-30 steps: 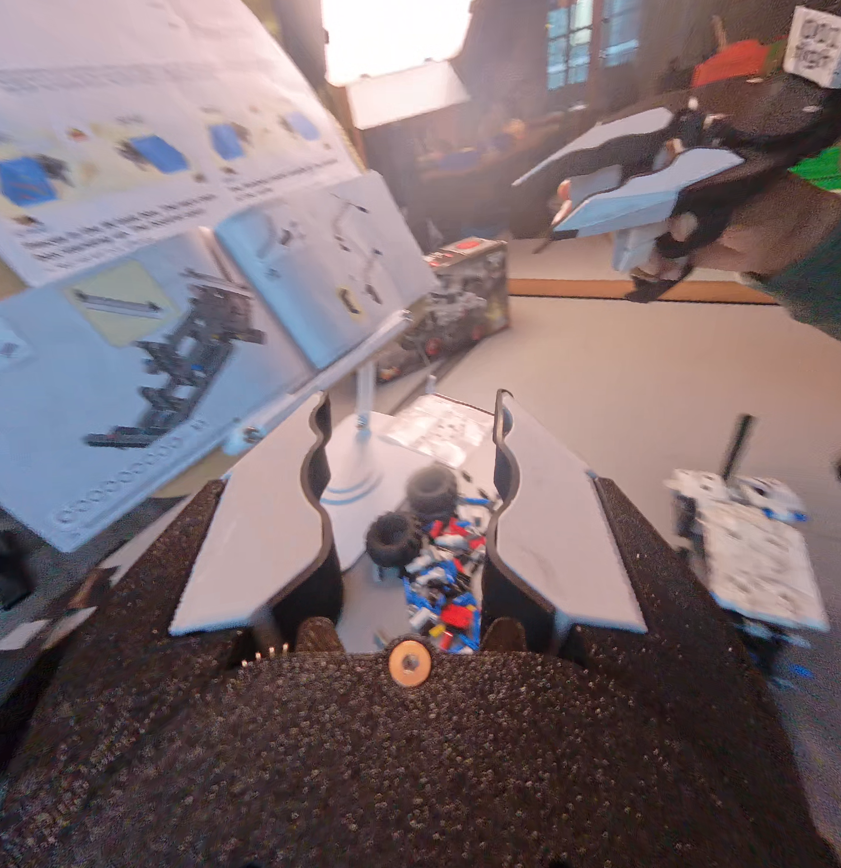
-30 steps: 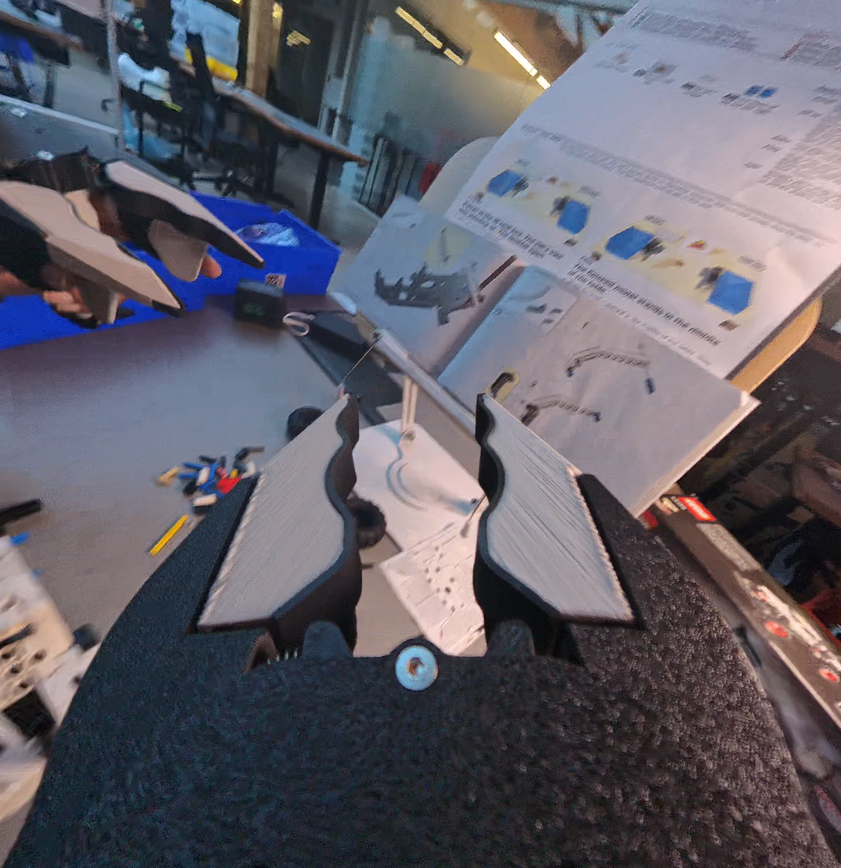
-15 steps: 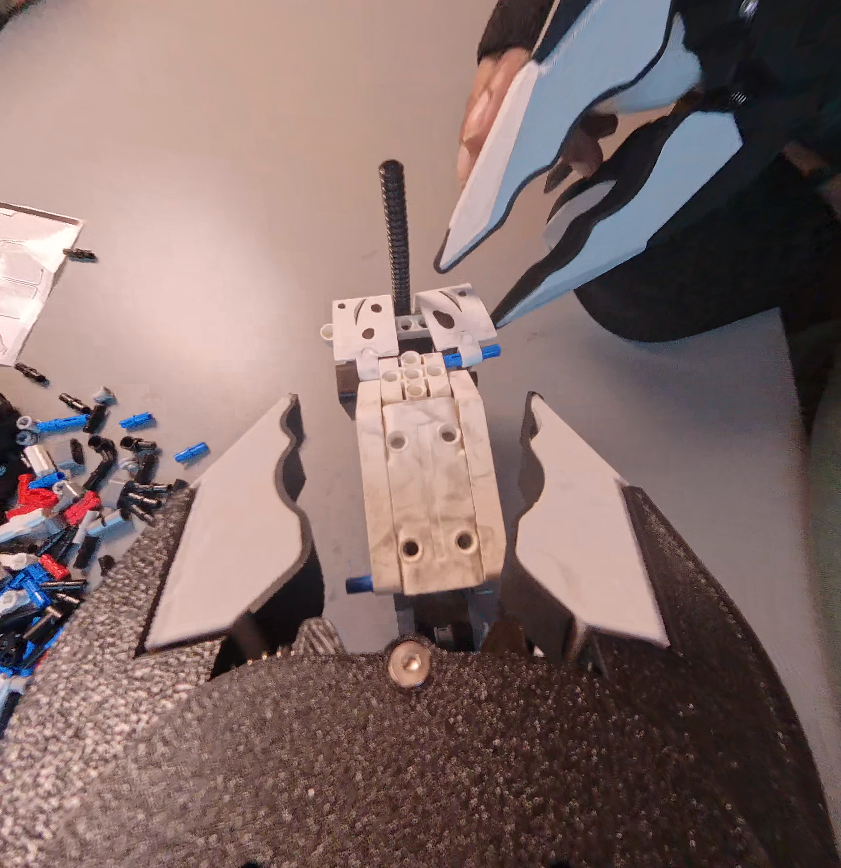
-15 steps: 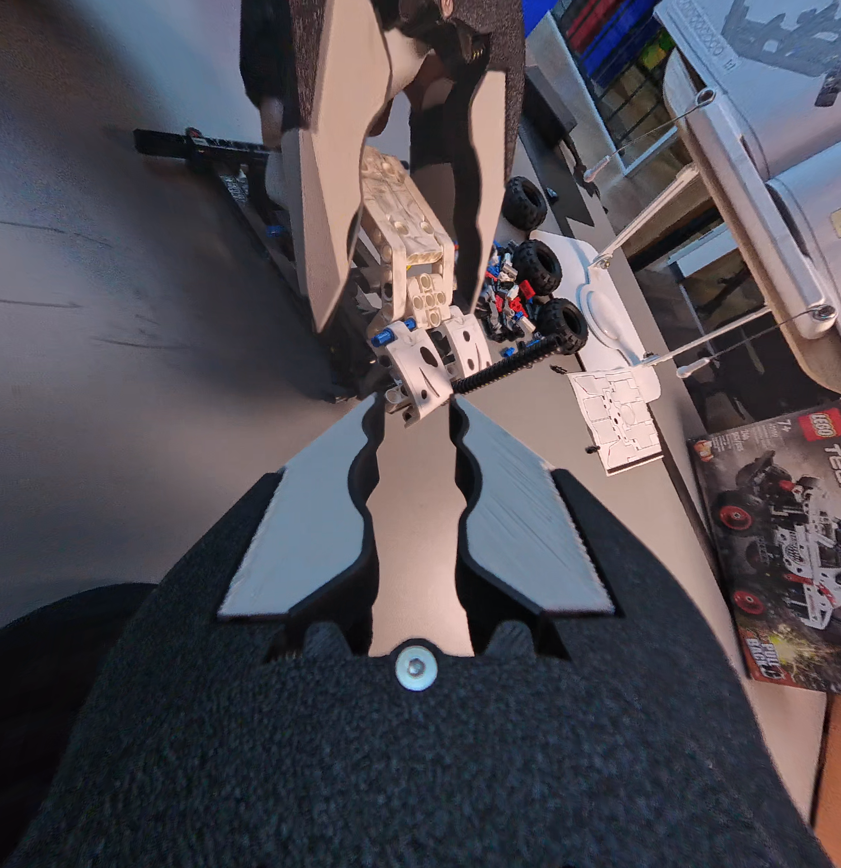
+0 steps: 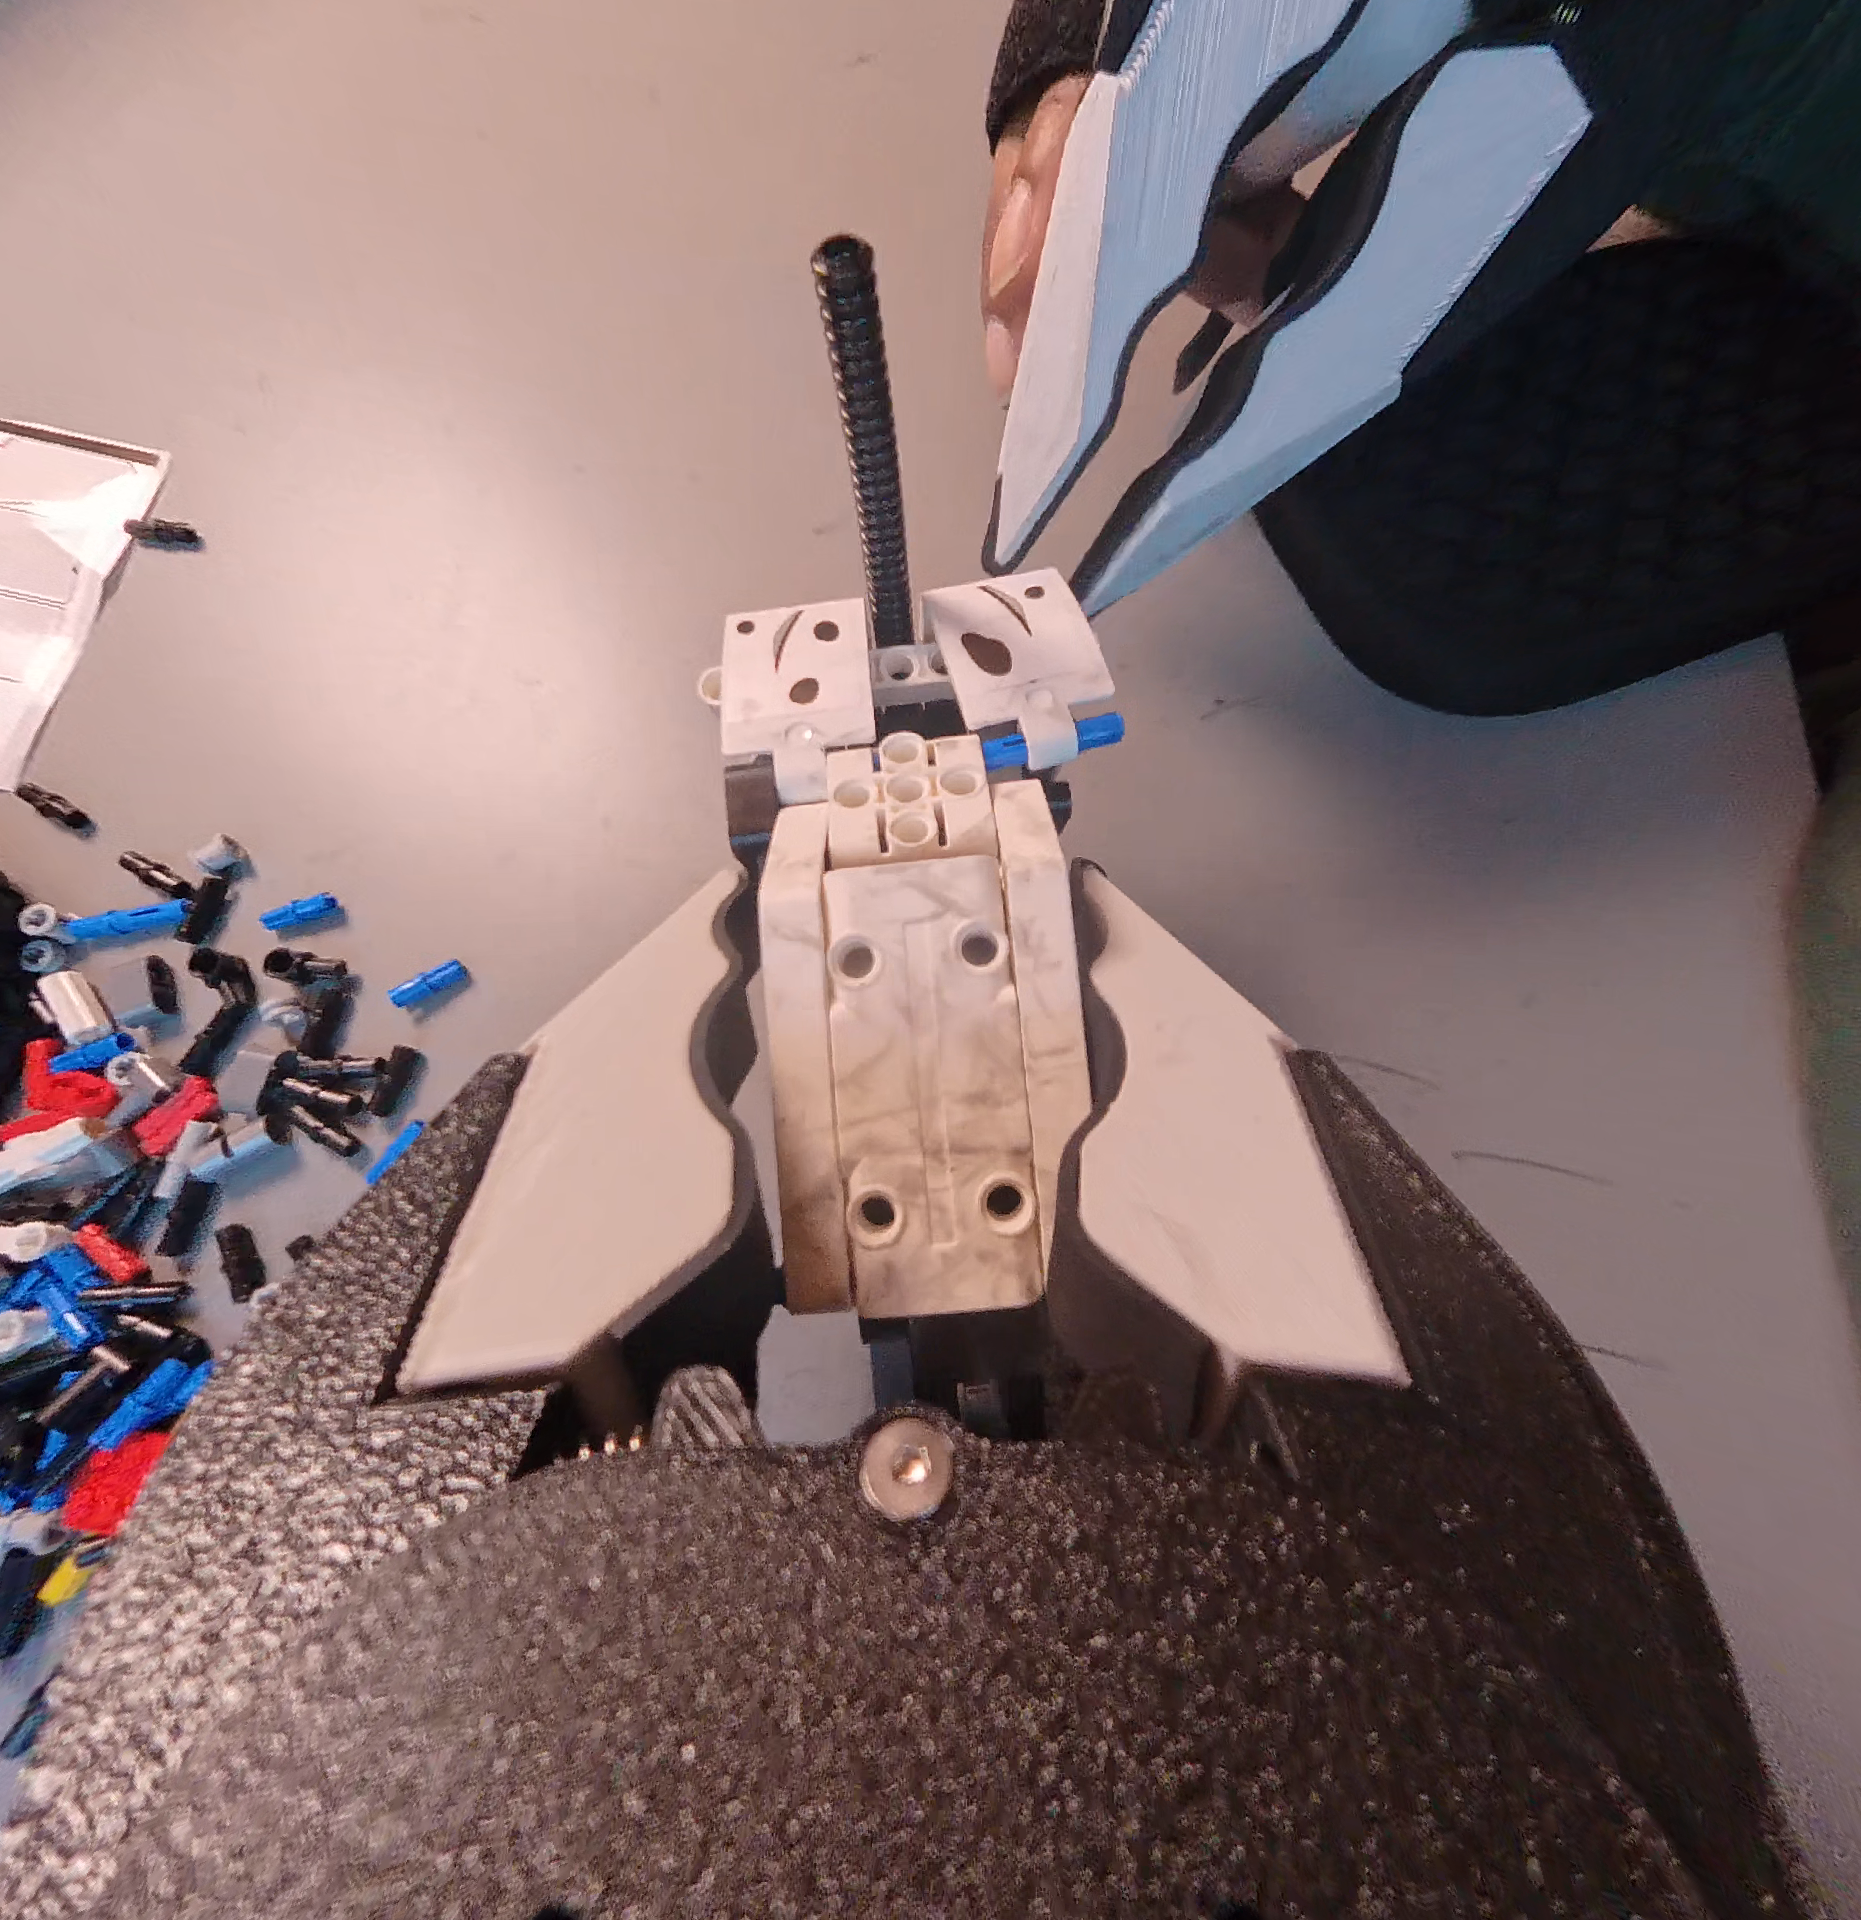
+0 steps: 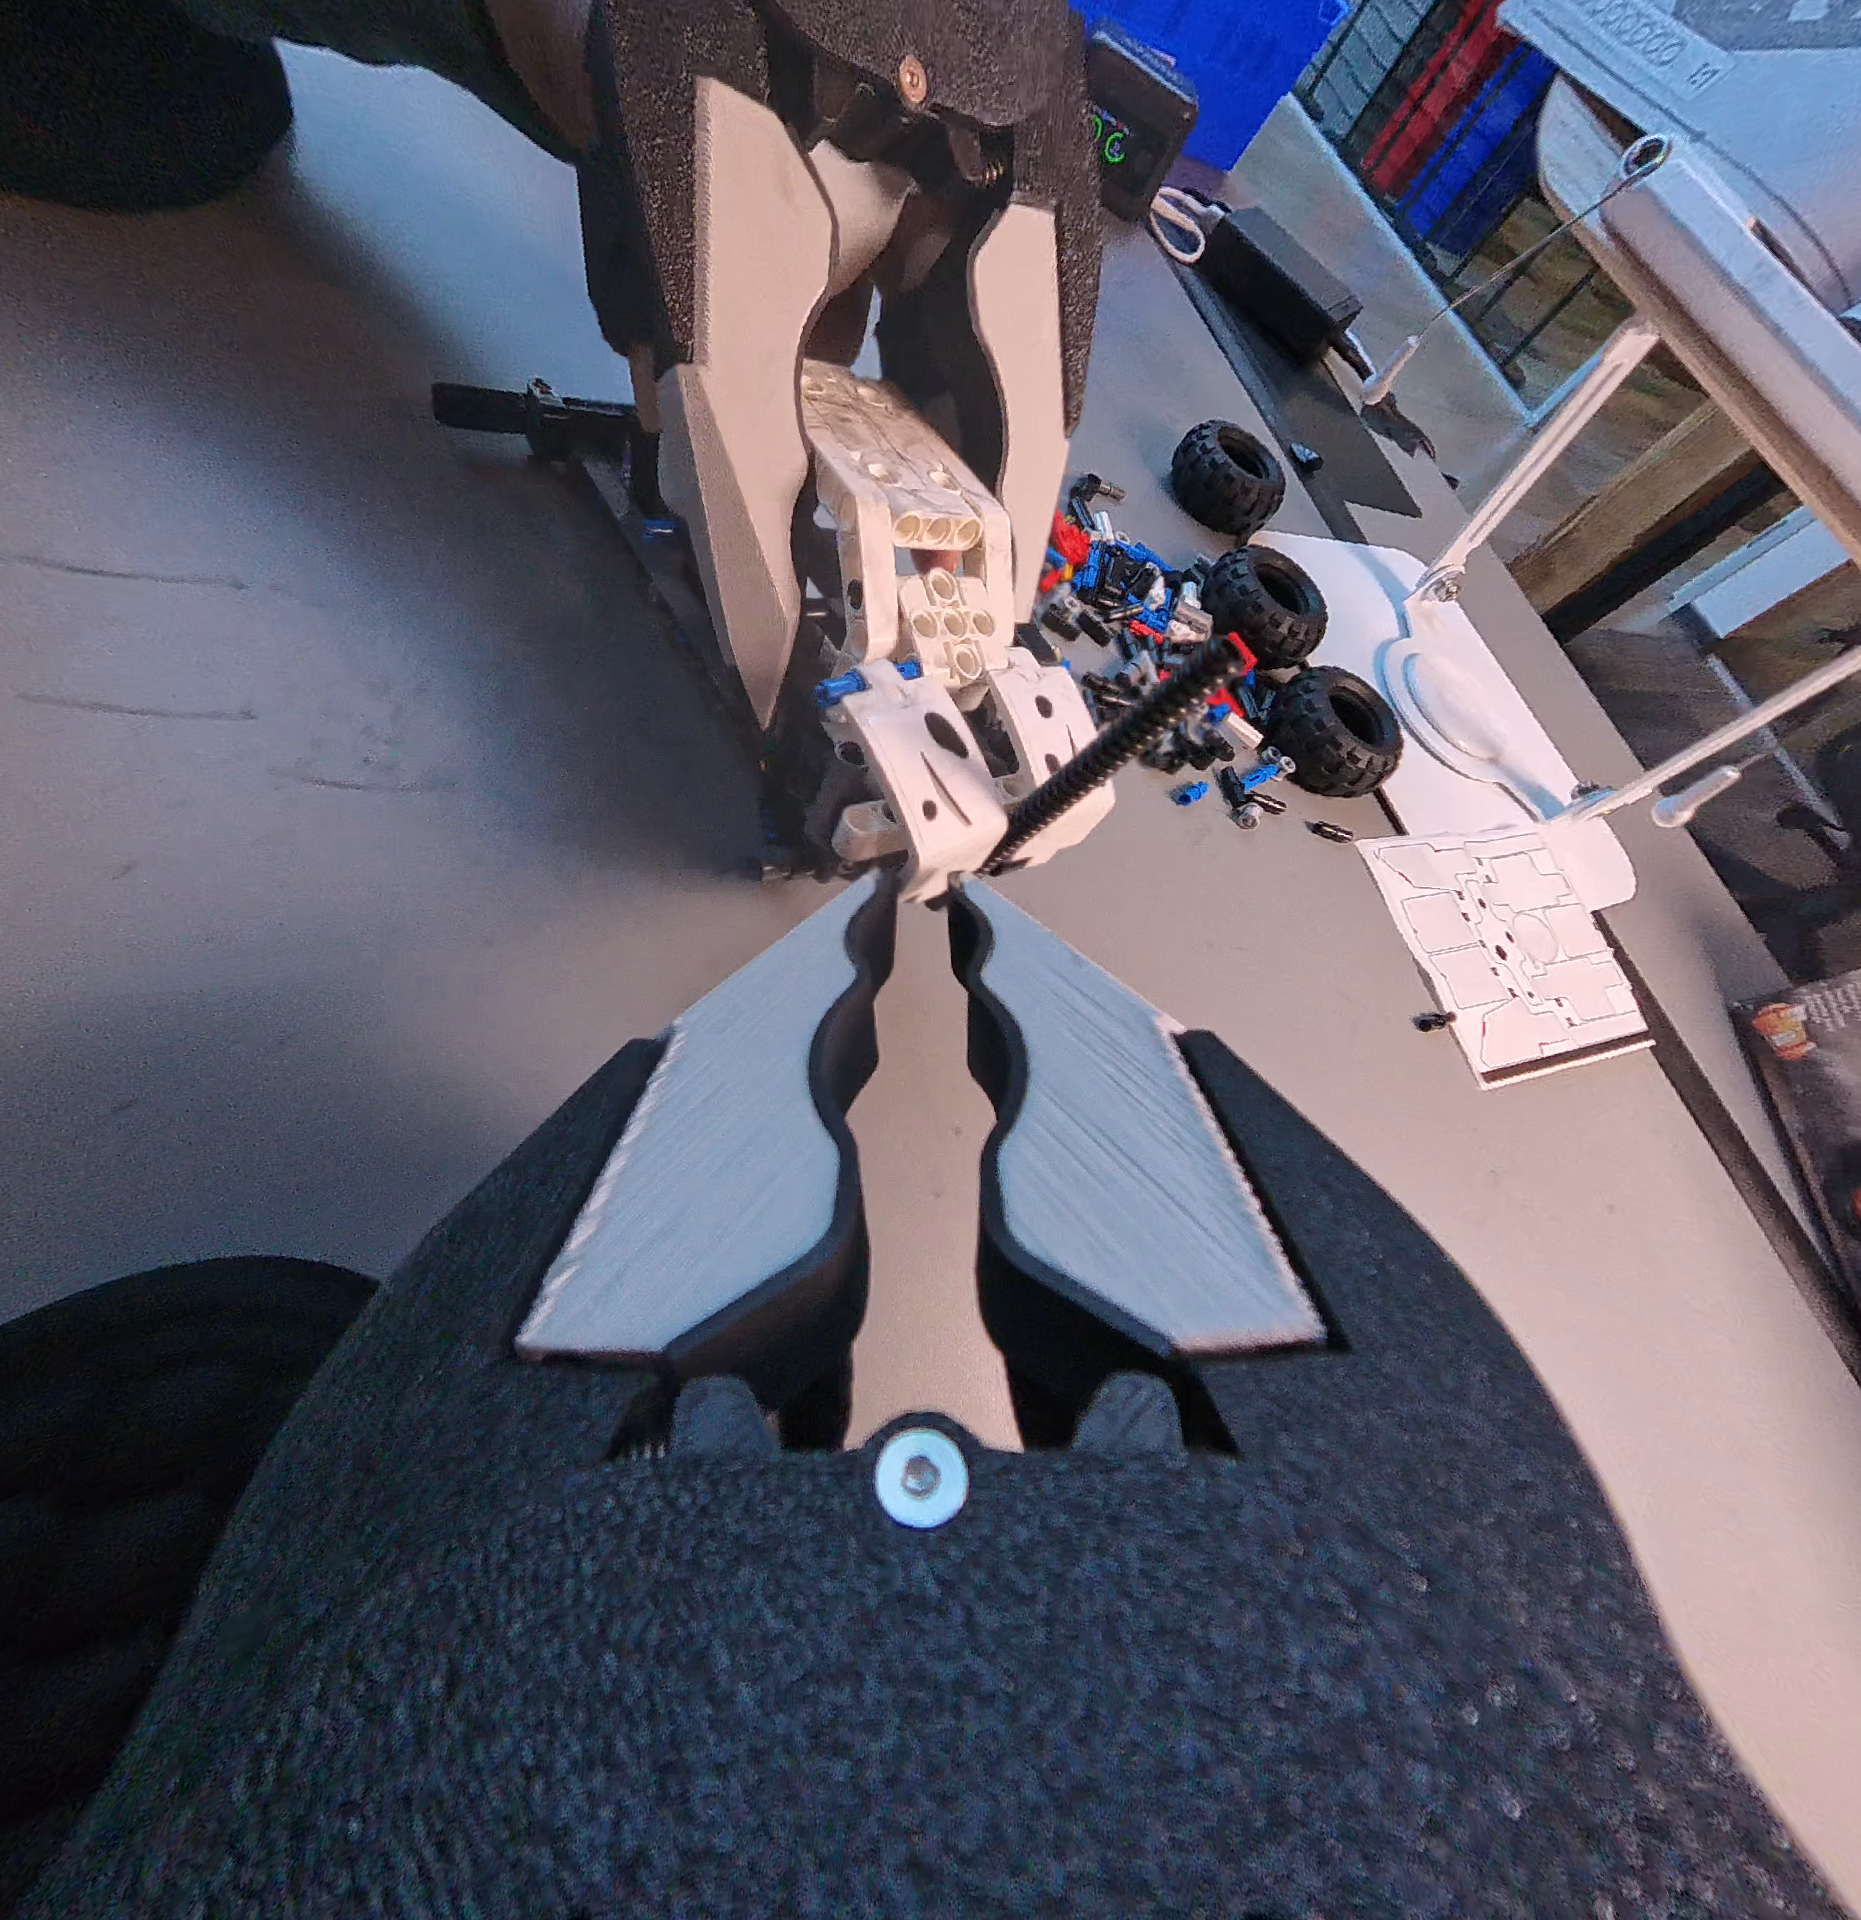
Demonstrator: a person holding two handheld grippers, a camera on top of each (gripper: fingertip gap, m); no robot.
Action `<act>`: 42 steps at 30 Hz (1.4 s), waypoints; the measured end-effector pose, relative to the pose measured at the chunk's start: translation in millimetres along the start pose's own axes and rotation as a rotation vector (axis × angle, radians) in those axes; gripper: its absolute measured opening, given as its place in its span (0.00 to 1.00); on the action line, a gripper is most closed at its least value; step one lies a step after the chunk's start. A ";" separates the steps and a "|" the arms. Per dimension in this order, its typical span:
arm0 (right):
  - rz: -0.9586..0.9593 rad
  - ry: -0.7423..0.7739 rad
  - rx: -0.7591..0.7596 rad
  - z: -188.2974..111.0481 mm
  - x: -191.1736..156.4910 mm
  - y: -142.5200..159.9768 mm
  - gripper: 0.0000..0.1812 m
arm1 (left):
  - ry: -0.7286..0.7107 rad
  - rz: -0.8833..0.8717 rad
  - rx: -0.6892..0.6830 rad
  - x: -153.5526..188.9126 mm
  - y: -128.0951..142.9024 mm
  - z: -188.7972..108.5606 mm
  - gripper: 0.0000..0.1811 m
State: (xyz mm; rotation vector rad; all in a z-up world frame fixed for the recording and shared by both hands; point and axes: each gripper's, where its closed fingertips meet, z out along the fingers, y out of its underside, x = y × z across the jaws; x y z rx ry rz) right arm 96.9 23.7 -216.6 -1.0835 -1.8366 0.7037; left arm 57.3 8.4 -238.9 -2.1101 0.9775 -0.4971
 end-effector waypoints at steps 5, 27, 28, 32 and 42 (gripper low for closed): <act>0.005 0.010 0.053 0.1 3.4 -13.3 0.07 | 0.237 -0.253 0.086 1.3 -7.4 -14.2 0.32; -0.102 0.151 0.017 10.2 4.0 -18.6 0.07 | 0.312 -0.326 0.139 16.5 -10.1 -25.6 0.37; -0.118 0.161 -0.004 13.7 2.9 -13.6 0.07 | 0.276 -0.314 0.118 15.4 -6.4 -22.3 0.38; -0.167 0.227 -0.059 24.3 3.1 -2.0 0.05 | 0.108 -0.256 0.058 10.4 0.0 -10.0 0.40; -0.021 0.196 -0.067 23.3 0.2 4.9 0.02 | -0.125 -0.121 -0.056 -0.8 11.1 -5.0 0.35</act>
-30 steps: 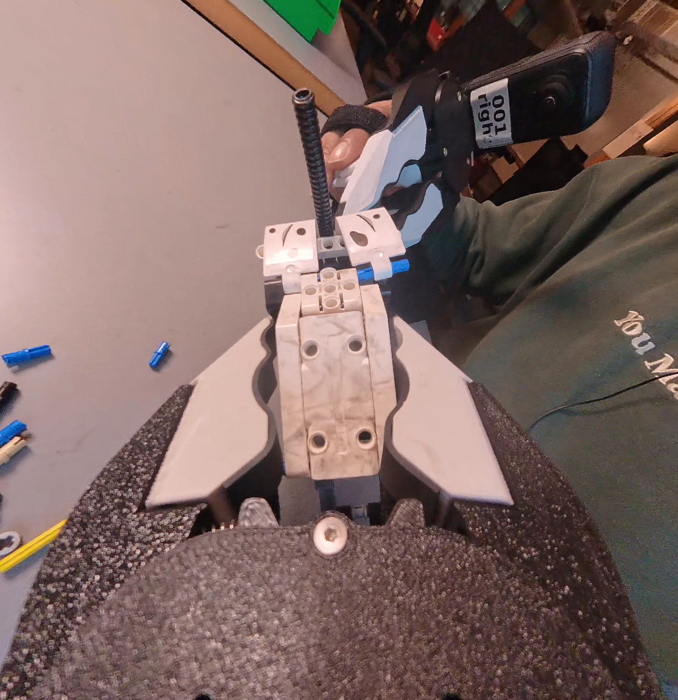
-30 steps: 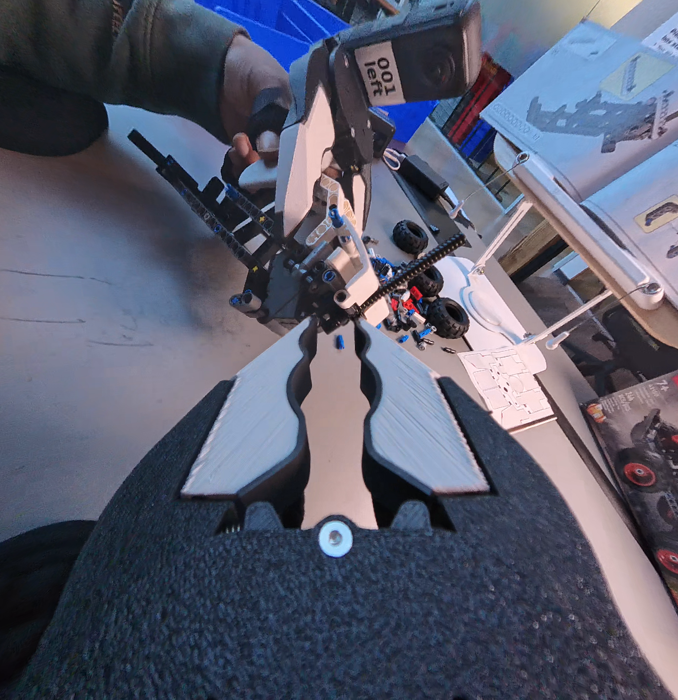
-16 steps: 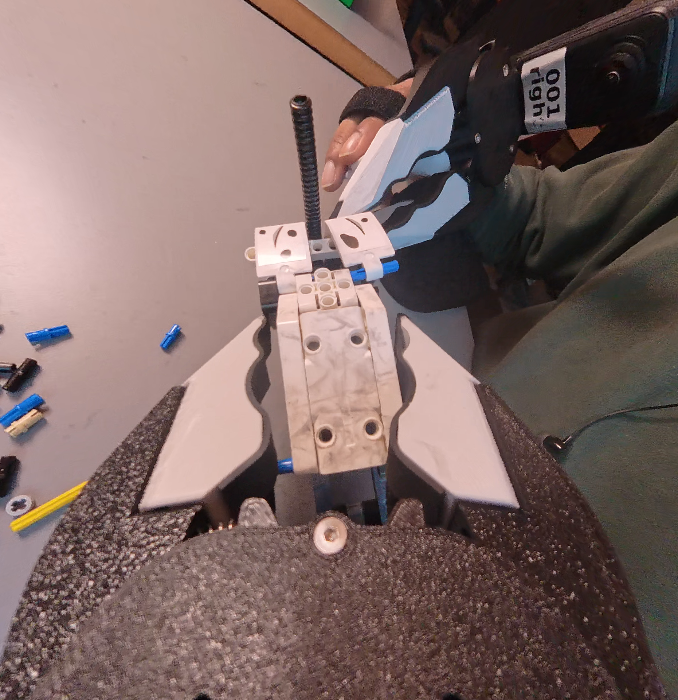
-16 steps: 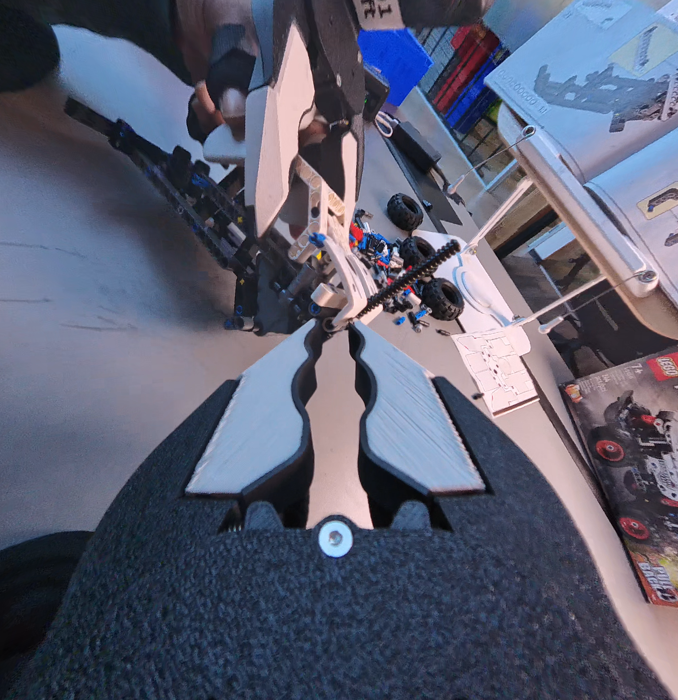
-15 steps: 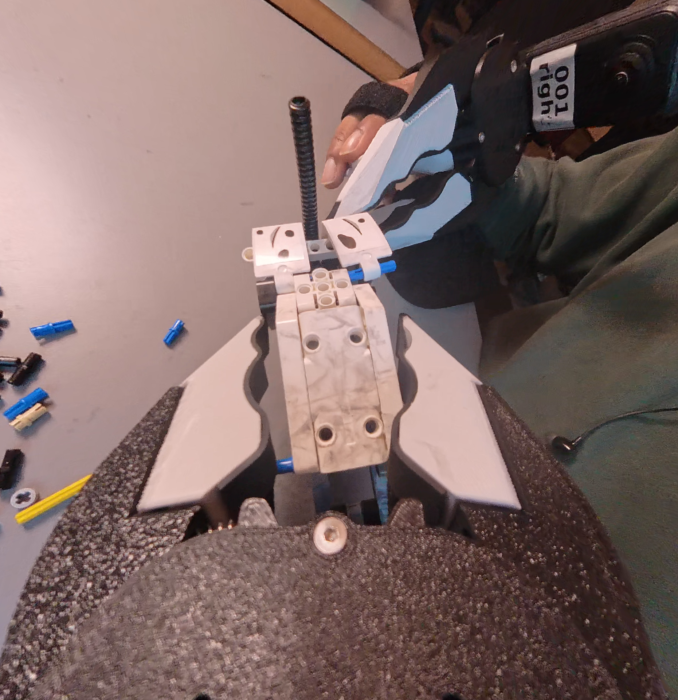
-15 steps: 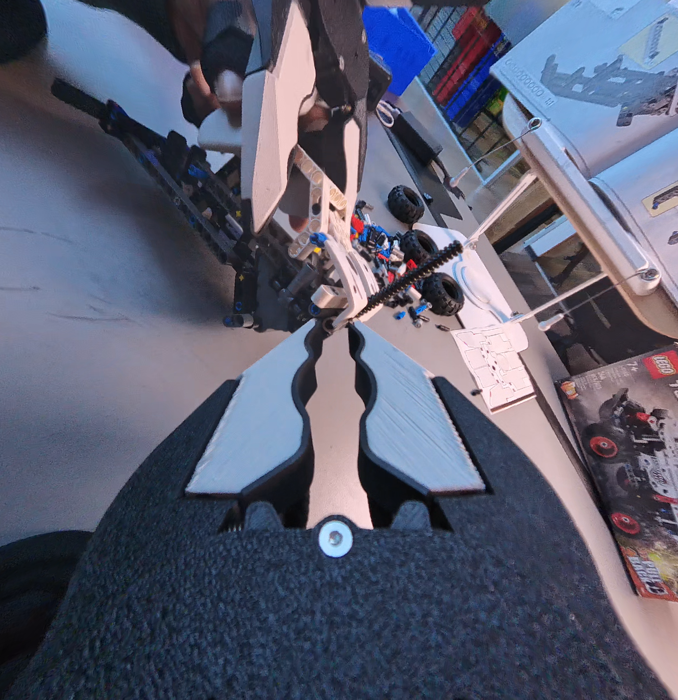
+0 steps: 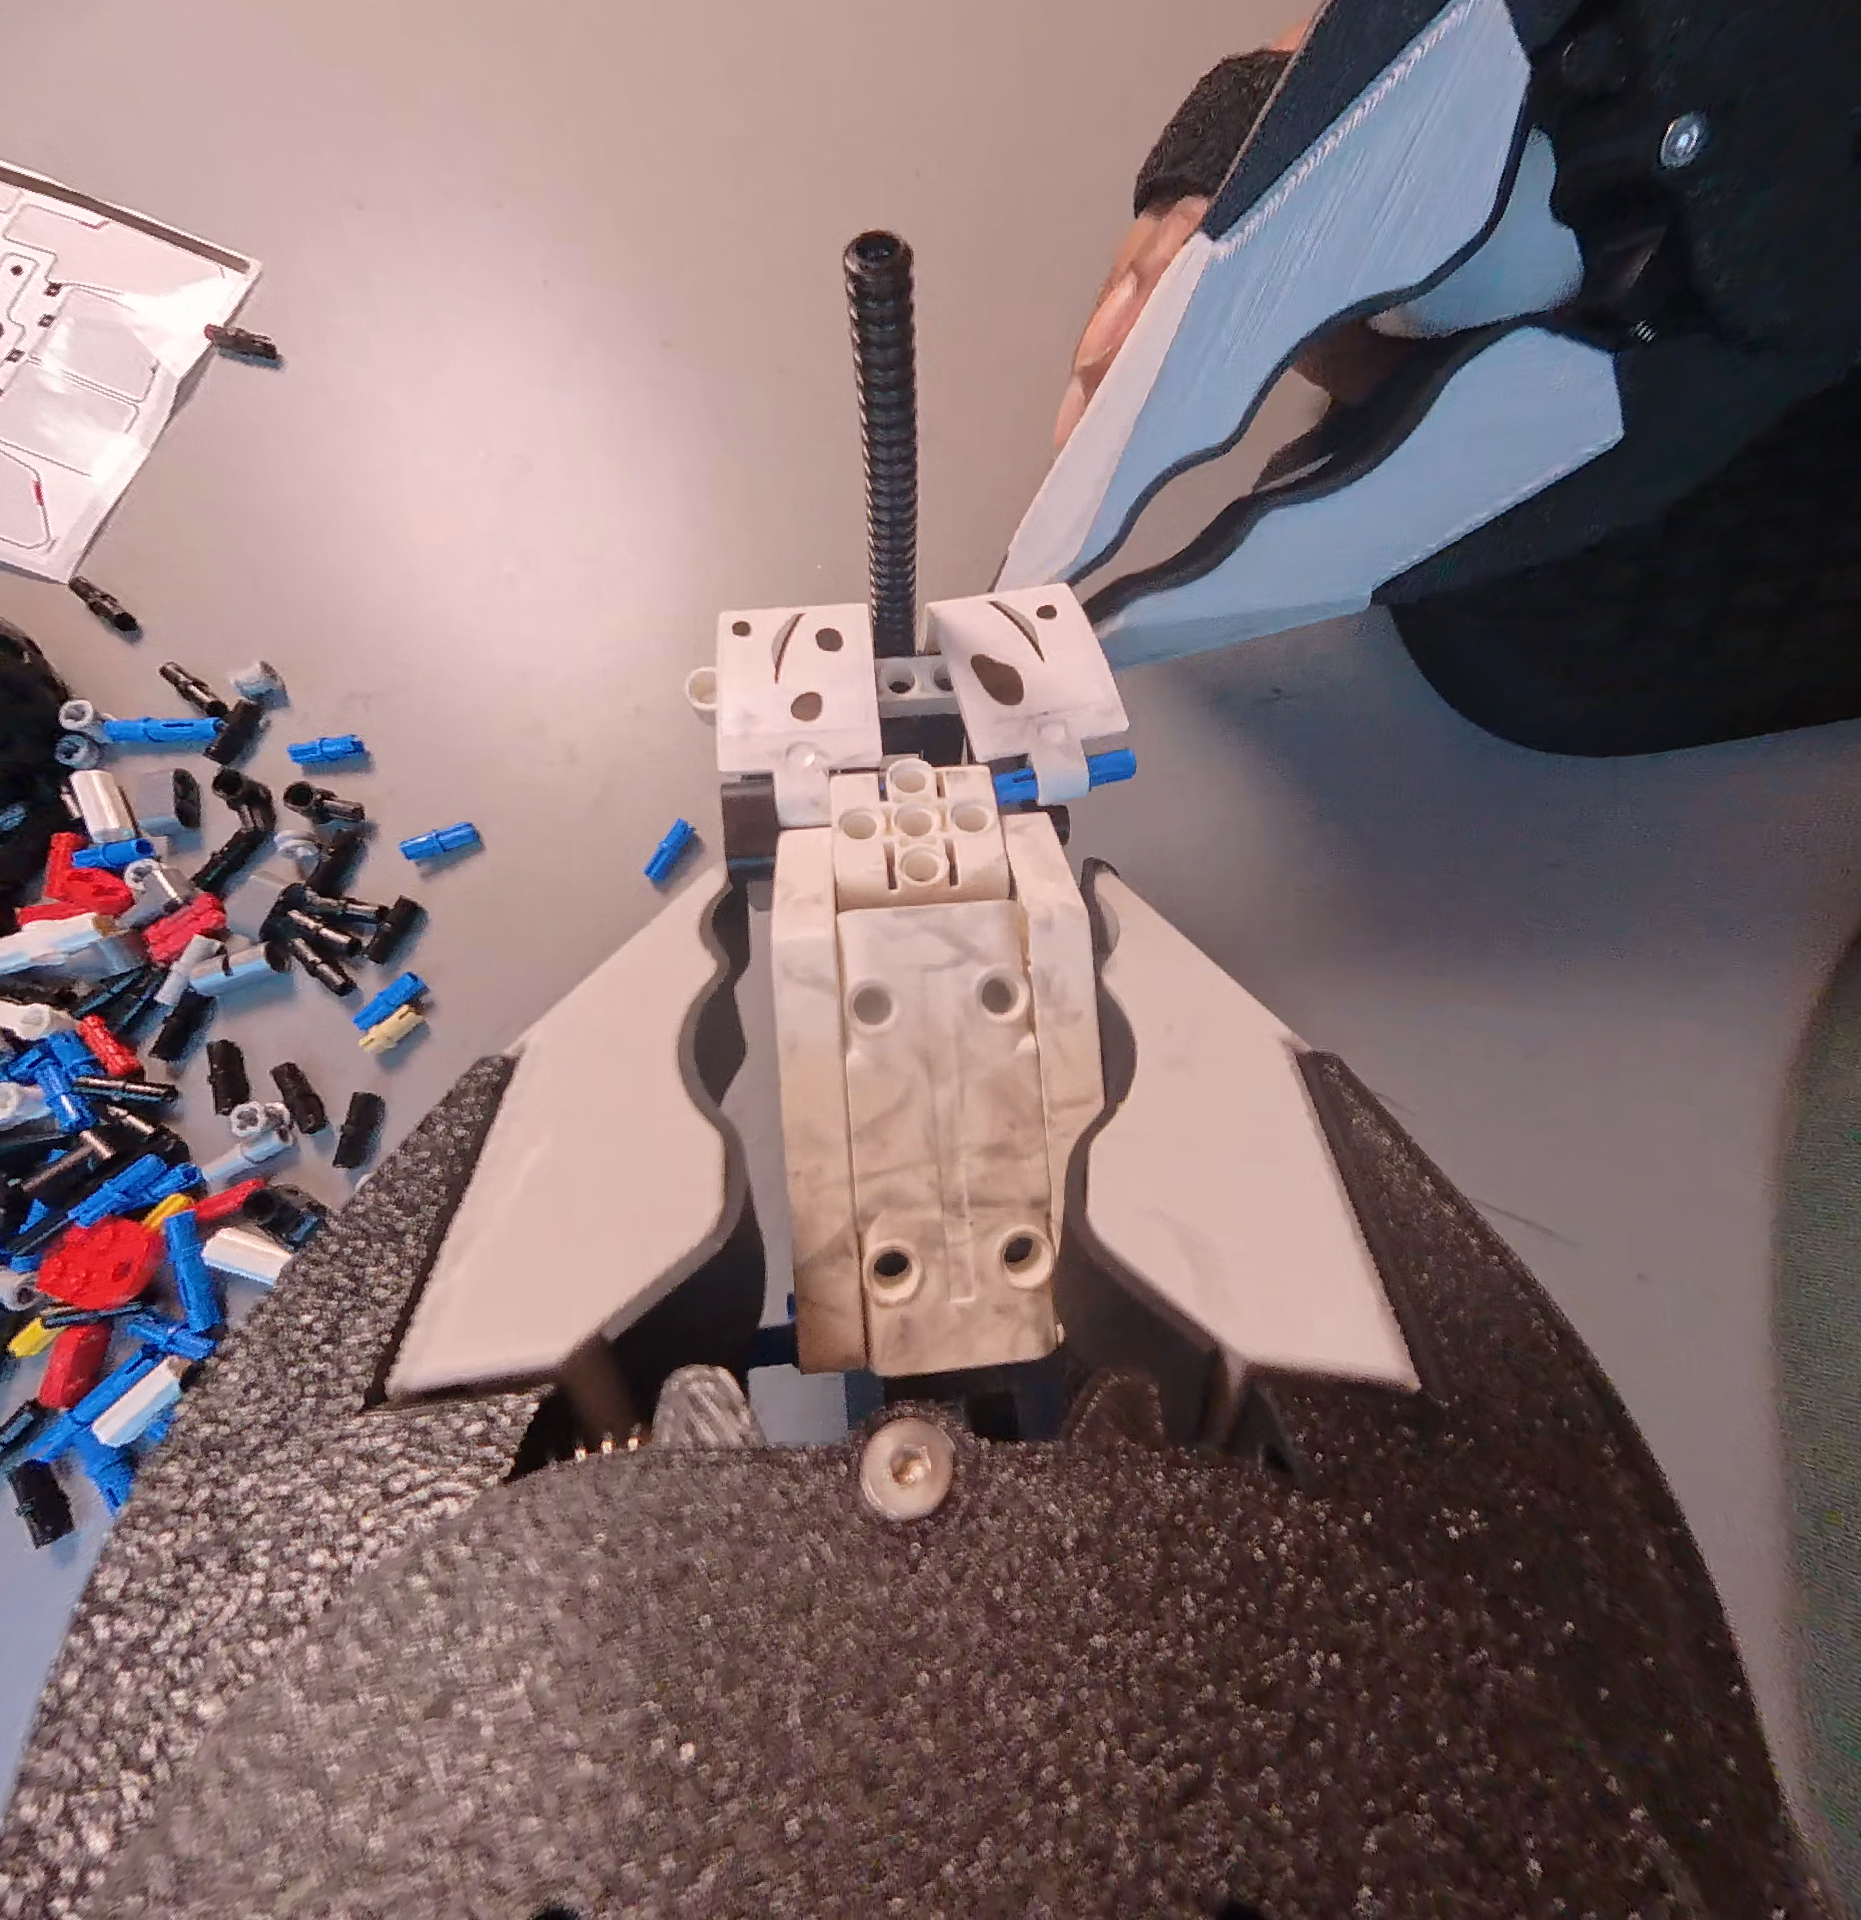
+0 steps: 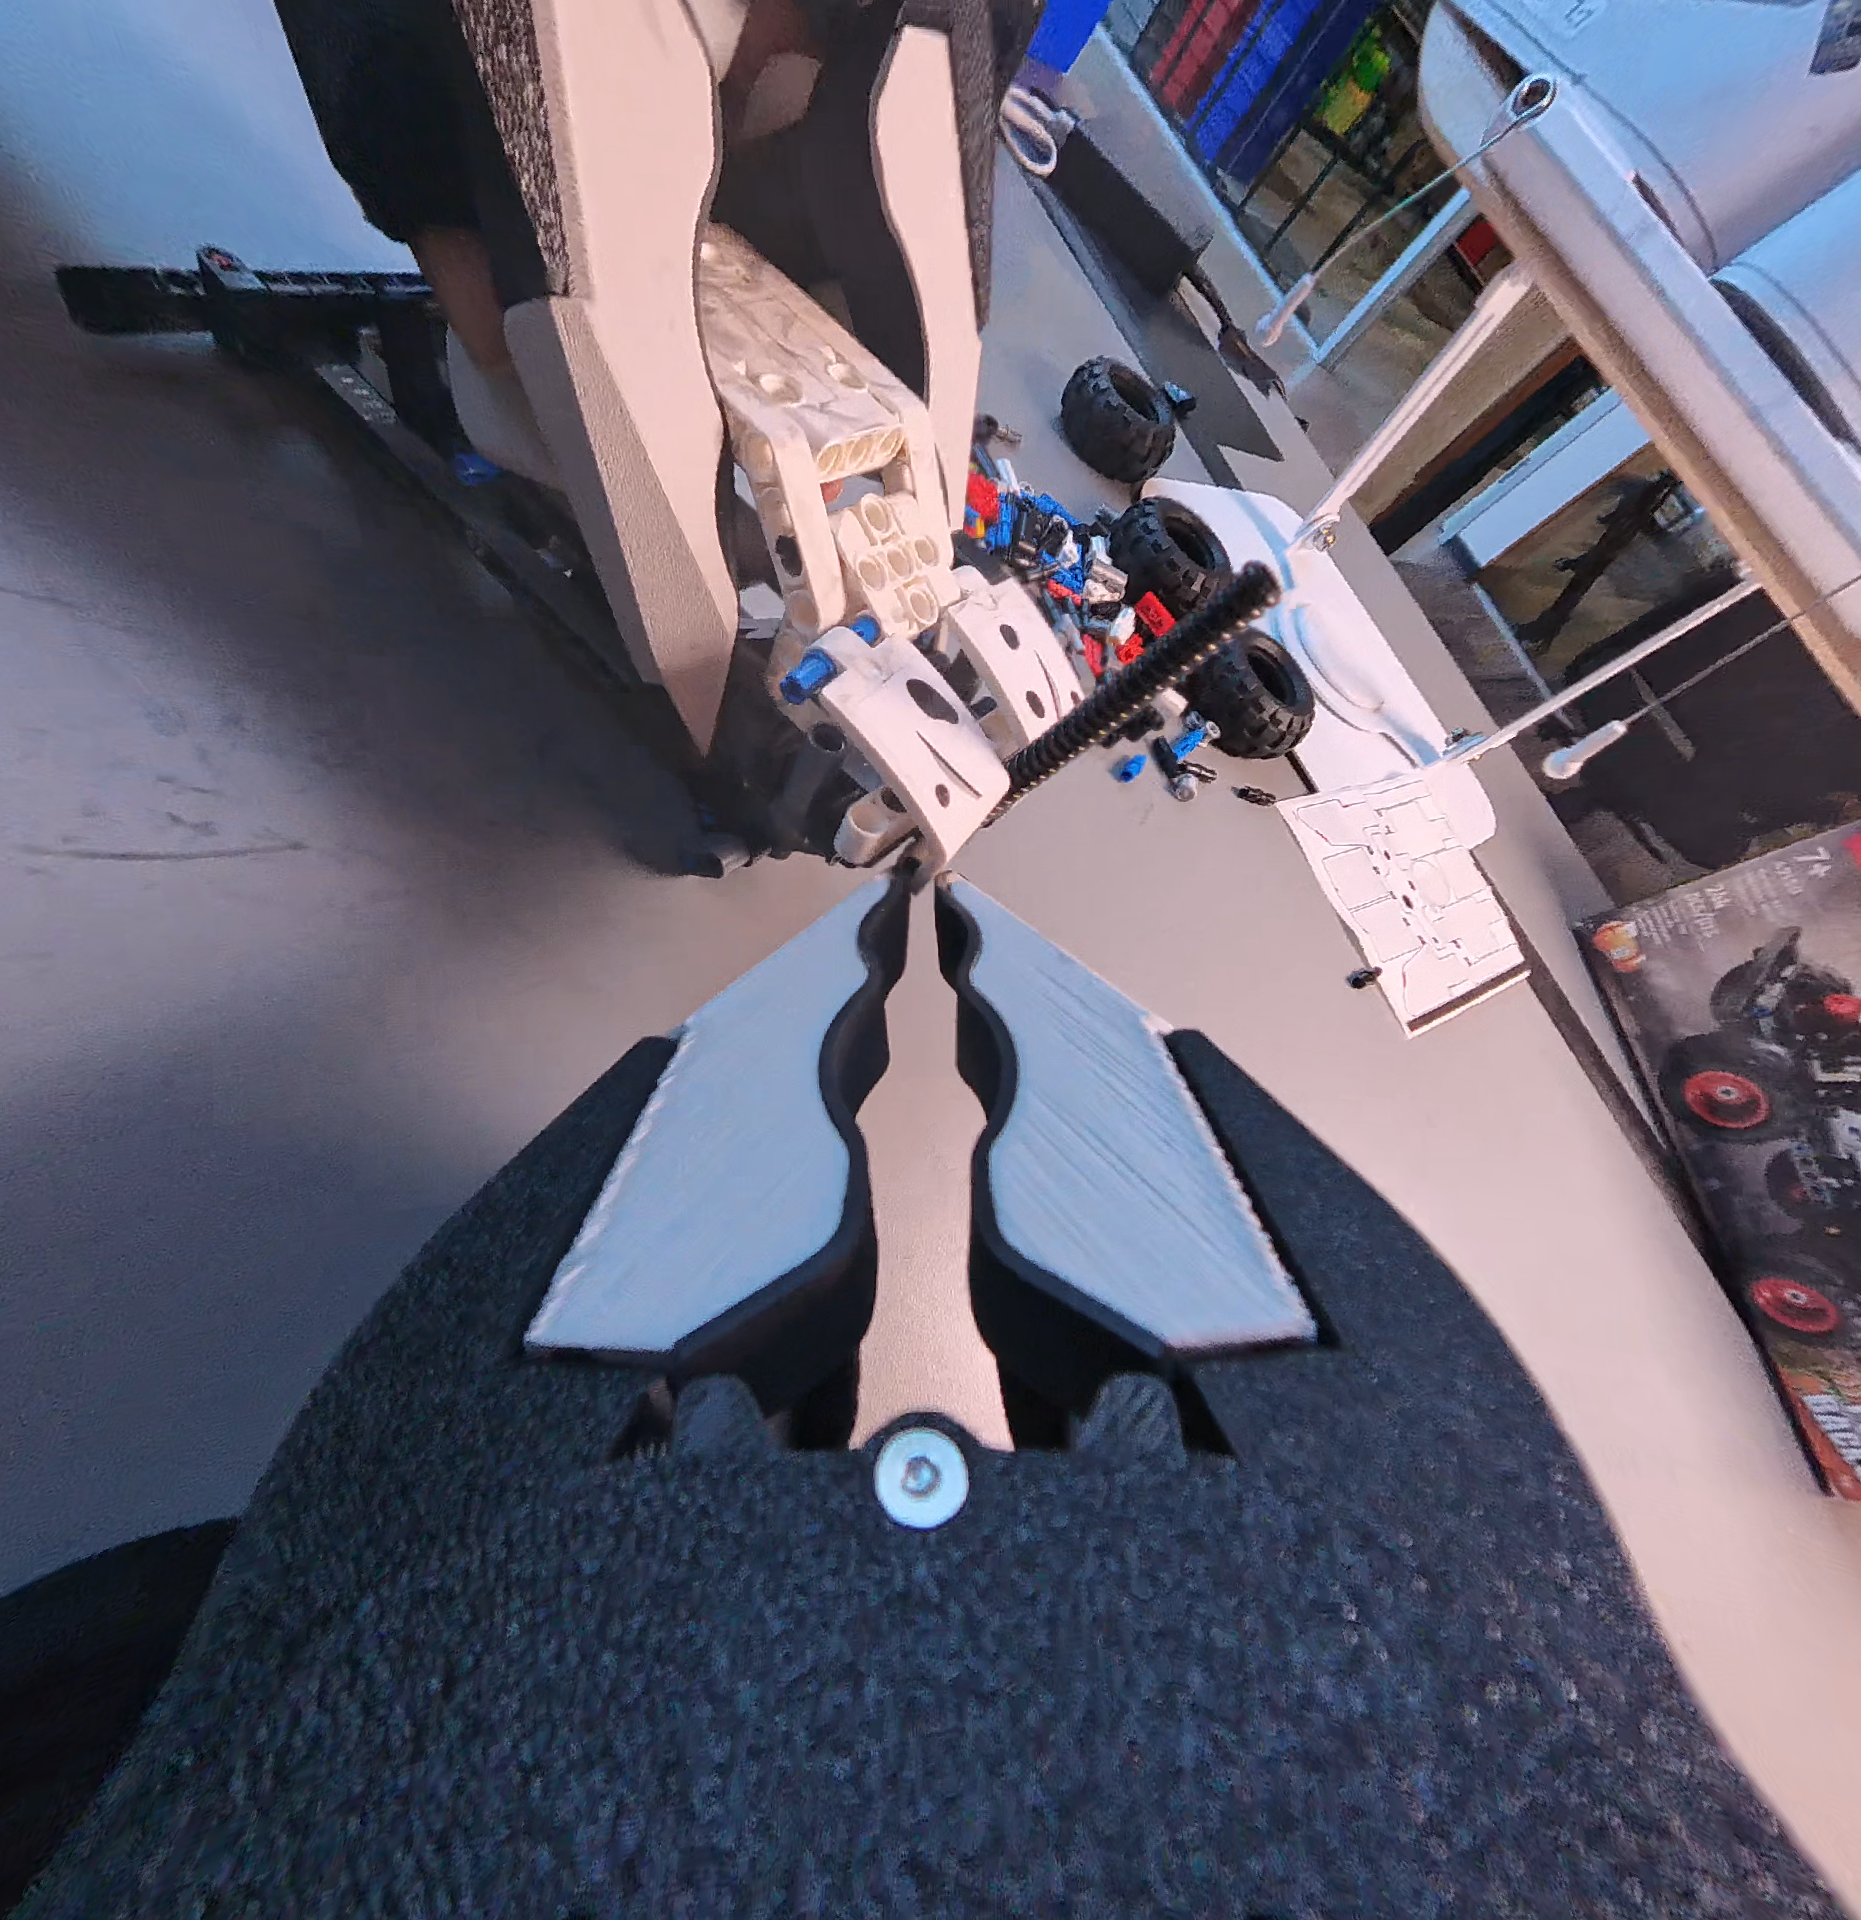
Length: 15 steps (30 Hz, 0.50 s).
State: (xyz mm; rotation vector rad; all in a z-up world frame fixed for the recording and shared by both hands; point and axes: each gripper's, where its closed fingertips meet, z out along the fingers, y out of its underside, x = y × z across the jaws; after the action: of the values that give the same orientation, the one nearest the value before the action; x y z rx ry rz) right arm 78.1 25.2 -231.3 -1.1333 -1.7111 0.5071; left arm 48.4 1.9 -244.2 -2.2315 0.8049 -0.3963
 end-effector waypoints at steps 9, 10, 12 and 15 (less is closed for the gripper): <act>0.134 -0.066 0.028 -4.3 3.6 -6.8 0.09 | 0.000 0.050 -0.039 2.8 3.3 -0.8 0.36; 0.149 -0.074 0.031 -3.6 3.1 -7.3 0.07 | -0.005 0.059 -0.044 3.3 3.7 -0.4 0.37; 0.141 -0.054 0.029 -1.2 3.2 -7.8 0.03 | 0.009 0.051 -0.050 6.3 3.5 0.6 0.42; 0.162 -0.027 0.021 0.5 5.3 -7.7 0.03 | 0.015 0.026 -0.046 7.7 1.9 2.2 0.45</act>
State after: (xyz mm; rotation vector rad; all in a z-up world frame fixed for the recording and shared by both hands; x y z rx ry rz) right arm 73.8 26.1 -223.0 -1.2620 -1.6406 0.6416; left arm 54.5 -3.0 -246.7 -2.2602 0.8582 -0.3855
